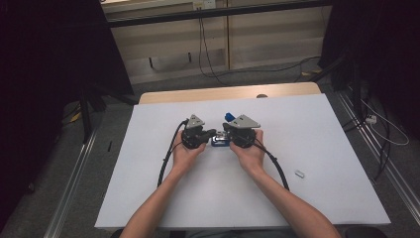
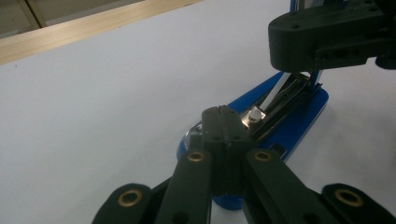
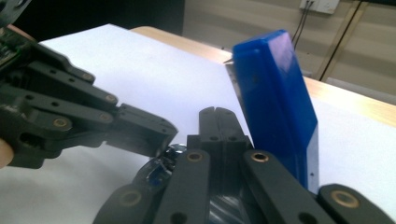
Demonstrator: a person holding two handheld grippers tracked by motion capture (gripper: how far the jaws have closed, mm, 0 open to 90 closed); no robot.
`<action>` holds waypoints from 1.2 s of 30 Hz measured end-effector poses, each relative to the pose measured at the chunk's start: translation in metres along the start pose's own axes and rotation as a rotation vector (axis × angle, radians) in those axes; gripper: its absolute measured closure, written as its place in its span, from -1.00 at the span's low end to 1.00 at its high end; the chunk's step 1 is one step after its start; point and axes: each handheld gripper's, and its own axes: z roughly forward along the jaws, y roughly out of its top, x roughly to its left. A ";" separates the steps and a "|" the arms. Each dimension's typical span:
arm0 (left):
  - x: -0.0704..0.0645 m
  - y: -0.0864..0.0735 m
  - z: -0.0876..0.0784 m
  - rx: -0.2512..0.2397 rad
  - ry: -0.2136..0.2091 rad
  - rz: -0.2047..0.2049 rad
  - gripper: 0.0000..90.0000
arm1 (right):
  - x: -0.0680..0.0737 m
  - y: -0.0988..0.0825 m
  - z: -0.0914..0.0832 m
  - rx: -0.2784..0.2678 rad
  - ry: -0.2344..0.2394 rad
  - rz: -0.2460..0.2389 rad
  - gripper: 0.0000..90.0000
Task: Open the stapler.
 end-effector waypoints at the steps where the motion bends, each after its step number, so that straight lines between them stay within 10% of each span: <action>1: 0.000 0.000 0.000 -0.001 -0.001 -0.003 1.00 | -0.002 0.001 -0.002 0.000 -0.002 -0.004 1.00; 36: 0.000 0.000 0.000 -0.003 0.001 -0.011 1.00 | -0.026 0.005 -0.017 -0.021 -0.041 0.040 1.00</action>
